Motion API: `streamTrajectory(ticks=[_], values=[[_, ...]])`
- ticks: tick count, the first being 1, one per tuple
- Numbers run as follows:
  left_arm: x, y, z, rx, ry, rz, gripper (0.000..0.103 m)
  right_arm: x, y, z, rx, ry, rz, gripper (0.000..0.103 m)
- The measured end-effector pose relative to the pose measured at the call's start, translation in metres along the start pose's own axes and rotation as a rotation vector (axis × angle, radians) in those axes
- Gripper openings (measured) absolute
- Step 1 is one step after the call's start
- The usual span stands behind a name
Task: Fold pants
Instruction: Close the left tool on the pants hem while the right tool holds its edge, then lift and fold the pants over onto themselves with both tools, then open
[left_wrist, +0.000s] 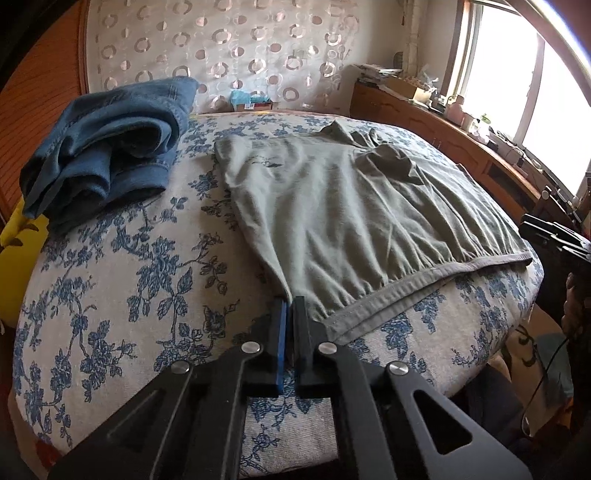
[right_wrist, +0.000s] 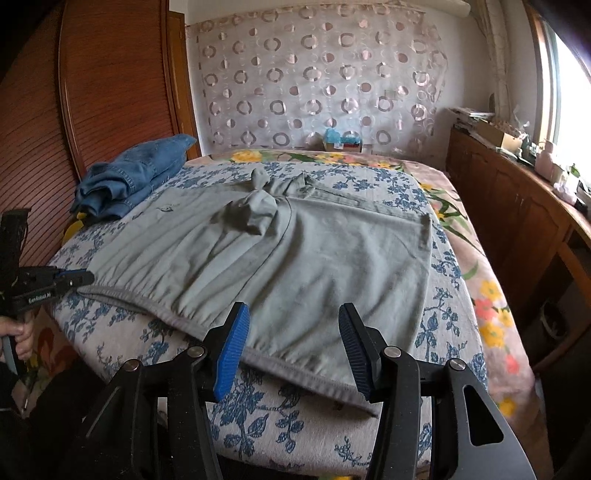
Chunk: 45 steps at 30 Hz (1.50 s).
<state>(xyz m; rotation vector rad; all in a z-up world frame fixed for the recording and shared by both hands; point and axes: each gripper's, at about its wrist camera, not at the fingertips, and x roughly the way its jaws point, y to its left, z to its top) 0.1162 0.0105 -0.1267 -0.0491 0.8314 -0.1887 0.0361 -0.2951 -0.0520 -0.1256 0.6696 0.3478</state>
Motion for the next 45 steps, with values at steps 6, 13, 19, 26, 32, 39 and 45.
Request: streamTrajectory(ticks=[6, 13, 19, 26, 32, 39, 45], values=[[-0.014, -0.016, 0.014, 0.031, -0.056, -0.027, 0.003, 0.007, 0.009, -0.001, -0.001, 0.004, -0.018, 0.052], [-0.021, -0.048, 0.038, 0.100, -0.089, -0.065, 0.003, 0.012, 0.009, -0.012, 0.032, 0.003, -0.004, 0.060], [-0.023, -0.080, 0.057, 0.153, -0.099, -0.120, 0.003, 0.008, 0.001, -0.020, 0.042, -0.016, -0.030, 0.060], [-0.018, -0.114, 0.071, 0.186, -0.099, -0.179, 0.003, 0.001, -0.010, -0.025, 0.052, -0.027, -0.032, 0.060], [-0.018, -0.138, 0.080, 0.223, -0.103, -0.205, 0.003, -0.004, -0.012, -0.026, 0.050, -0.040, -0.037, 0.060], [-0.022, -0.134, 0.084, 0.204, -0.107, -0.211, 0.003, -0.004, -0.004, -0.024, 0.050, -0.056, -0.020, 0.060], [-0.034, -0.120, 0.079, 0.191, -0.143, -0.168, 0.038, 0.004, 0.006, -0.020, 0.031, -0.060, -0.014, 0.060]])
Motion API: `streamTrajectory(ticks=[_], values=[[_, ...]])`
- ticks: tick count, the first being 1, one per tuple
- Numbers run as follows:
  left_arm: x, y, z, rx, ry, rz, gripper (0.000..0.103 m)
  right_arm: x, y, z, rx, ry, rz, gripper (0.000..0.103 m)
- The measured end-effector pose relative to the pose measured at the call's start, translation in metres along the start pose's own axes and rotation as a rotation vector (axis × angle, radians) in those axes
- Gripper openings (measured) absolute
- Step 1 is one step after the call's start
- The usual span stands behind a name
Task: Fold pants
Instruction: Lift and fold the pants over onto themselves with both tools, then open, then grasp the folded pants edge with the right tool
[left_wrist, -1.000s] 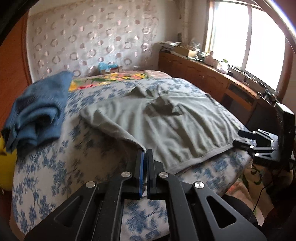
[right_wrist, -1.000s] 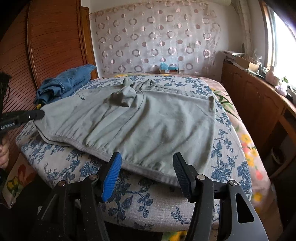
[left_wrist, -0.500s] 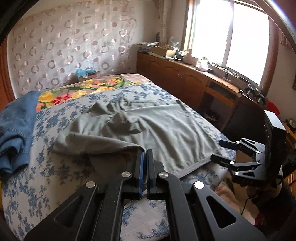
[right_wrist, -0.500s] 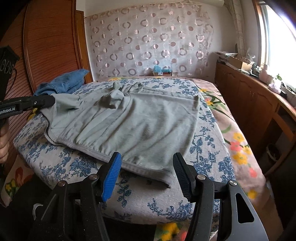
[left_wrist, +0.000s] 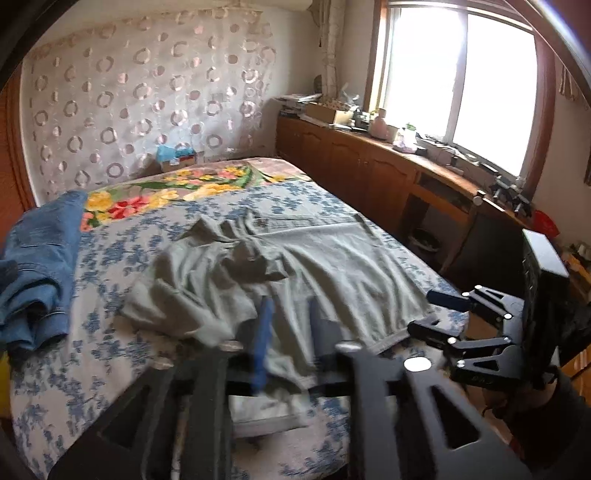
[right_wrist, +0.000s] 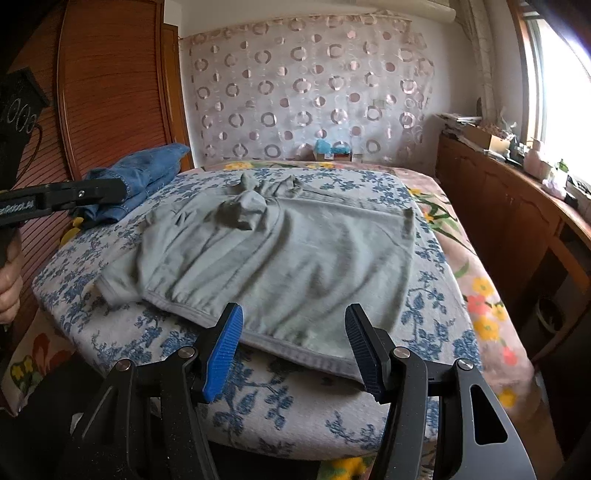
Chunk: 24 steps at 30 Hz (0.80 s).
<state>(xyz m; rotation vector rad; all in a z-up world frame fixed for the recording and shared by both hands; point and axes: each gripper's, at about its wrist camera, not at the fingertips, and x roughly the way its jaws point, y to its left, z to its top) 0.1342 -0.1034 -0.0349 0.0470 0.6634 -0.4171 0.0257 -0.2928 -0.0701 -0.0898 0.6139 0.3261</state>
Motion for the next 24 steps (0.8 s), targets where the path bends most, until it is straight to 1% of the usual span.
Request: streamTrajectory(ticks=[1, 4, 6, 7, 8, 11, 12, 14, 18, 24], values=[[-0.003, 0.003, -0.002, 0.000, -0.010, 0.006, 0.044, 0.002, 0.002, 0.001, 0.002, -0.001, 0.004, 0.060], [-0.010, 0.015, -0.010, -0.016, -0.023, 0.023, 0.052, 0.009, 0.013, 0.003, -0.003, -0.004, 0.019, 0.060], [-0.011, 0.024, -0.016, -0.034, -0.021, 0.041, 0.074, 0.014, 0.021, 0.005, -0.011, -0.002, 0.034, 0.060], [-0.012, 0.031, -0.022, -0.048, -0.024, 0.043, 0.077, 0.016, 0.024, 0.006, -0.015, -0.001, 0.042, 0.059], [-0.013, 0.037, -0.026, -0.062, -0.023, 0.047, 0.078, 0.019, 0.029, 0.007, -0.019, 0.001, 0.053, 0.056], [-0.013, 0.049, -0.038, -0.082, -0.009, 0.083, 0.078, 0.027, 0.045, 0.010, -0.032, 0.003, 0.087, 0.051], [-0.014, 0.053, -0.043, -0.086, -0.009, 0.111, 0.078, 0.029, 0.048, 0.011, -0.035, 0.002, 0.098, 0.049], [-0.016, 0.058, -0.050, -0.090, -0.004, 0.139, 0.078, 0.034, 0.055, 0.013, -0.042, 0.007, 0.120, 0.047], [-0.015, 0.071, -0.063, -0.120, 0.011, 0.148, 0.078, 0.048, 0.072, 0.018, -0.074, 0.021, 0.156, 0.043], [-0.014, 0.079, -0.075, -0.146, 0.019, 0.156, 0.078, 0.073, 0.088, 0.022, -0.107, 0.057, 0.201, 0.032]])
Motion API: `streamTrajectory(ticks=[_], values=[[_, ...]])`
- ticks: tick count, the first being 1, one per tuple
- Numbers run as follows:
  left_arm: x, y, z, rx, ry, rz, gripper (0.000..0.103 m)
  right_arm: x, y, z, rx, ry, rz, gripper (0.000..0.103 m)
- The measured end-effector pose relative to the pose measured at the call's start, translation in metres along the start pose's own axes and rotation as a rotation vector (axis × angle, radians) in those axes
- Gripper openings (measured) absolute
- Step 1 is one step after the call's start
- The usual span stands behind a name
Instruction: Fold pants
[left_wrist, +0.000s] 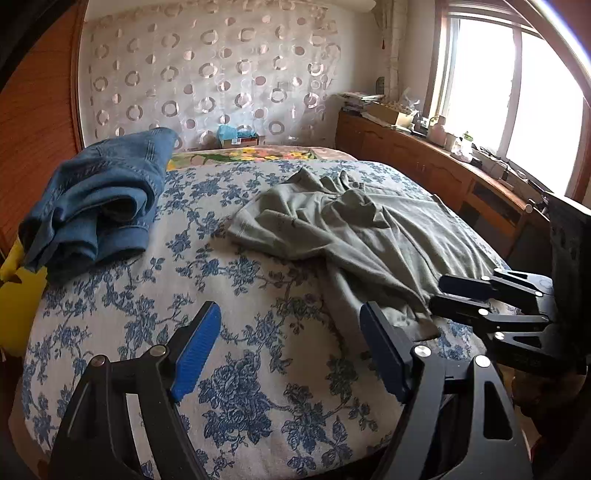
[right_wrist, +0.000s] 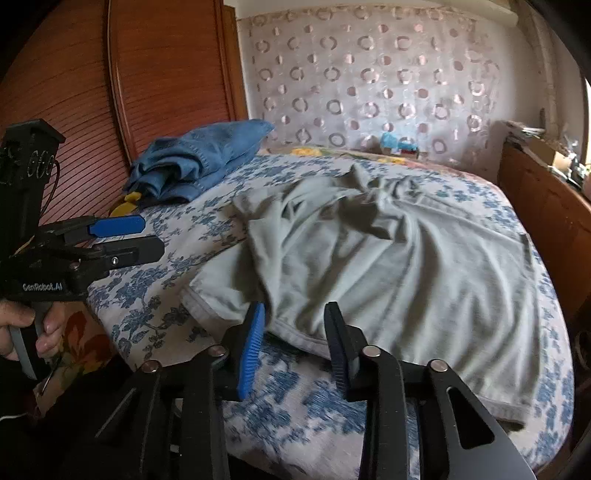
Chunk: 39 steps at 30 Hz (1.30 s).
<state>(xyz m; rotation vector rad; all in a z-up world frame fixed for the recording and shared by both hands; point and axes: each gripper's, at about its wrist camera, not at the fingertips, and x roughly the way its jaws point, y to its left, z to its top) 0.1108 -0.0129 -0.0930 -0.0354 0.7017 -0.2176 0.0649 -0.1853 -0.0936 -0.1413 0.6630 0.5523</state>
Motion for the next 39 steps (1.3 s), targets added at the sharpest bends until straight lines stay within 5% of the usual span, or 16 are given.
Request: streamTrajectory(ticks=[9, 14, 25, 39], values=[[0.002, 0.005, -0.007, -0.015, 0.006, 0.004, 0.078, 0.030, 0.010, 0.008, -0.019, 0.043, 0.028, 0.023], [0.004, 0.006, -0.009, -0.021, 0.011, 0.003, 0.078, 0.035, 0.014, 0.009, -0.037, 0.056, 0.031, 0.005], [0.003, 0.000, -0.009, -0.018, 0.008, -0.008, 0.078, -0.004, -0.002, 0.022, -0.012, -0.075, -0.037, 0.003], [0.003, -0.020, -0.002, 0.011, -0.005, -0.038, 0.078, -0.052, -0.037, 0.014, 0.026, -0.133, -0.134, 0.003]])
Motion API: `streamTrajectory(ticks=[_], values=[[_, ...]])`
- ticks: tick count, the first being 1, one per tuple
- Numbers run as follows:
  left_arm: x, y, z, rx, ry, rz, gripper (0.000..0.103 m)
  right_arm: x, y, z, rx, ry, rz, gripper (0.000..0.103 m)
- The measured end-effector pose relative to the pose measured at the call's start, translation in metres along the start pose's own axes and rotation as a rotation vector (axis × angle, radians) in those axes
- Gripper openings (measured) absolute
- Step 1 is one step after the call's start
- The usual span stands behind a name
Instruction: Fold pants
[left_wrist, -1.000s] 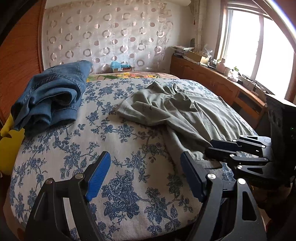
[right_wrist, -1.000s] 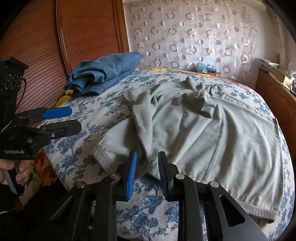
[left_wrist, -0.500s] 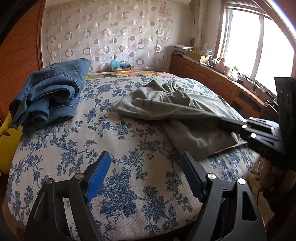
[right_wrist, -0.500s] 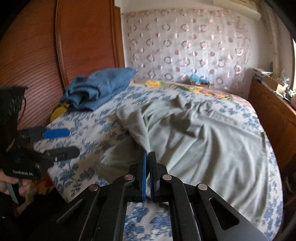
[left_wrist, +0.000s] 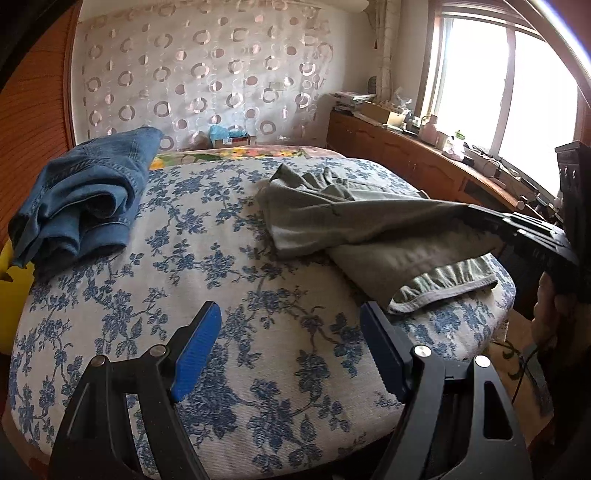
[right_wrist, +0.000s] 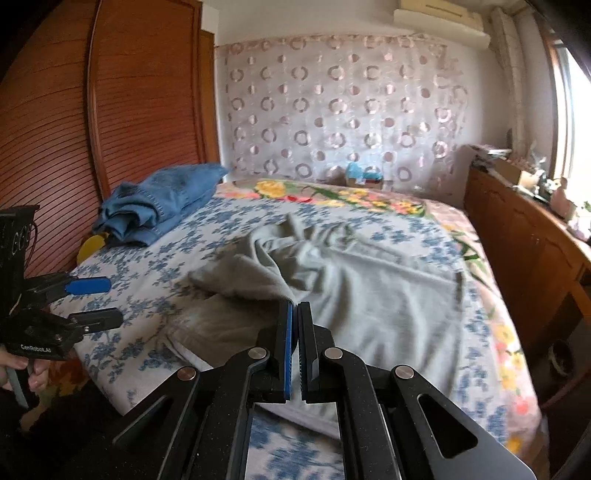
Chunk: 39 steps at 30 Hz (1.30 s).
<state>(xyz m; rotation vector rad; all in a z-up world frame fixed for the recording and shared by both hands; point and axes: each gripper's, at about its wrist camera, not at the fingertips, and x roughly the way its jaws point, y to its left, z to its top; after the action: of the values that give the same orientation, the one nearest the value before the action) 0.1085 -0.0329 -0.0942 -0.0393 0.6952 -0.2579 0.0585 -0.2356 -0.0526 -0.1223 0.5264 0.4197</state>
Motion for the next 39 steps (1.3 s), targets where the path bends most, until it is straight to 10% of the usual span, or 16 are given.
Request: streamTrajectory(ticks=[39], values=[[0.012, -0.044, 0.013, 0.075, 0.005, -0.046, 0.078, -0.020, -0.057, -0.030, 0.140, 0.080, -0.112, 0.003]])
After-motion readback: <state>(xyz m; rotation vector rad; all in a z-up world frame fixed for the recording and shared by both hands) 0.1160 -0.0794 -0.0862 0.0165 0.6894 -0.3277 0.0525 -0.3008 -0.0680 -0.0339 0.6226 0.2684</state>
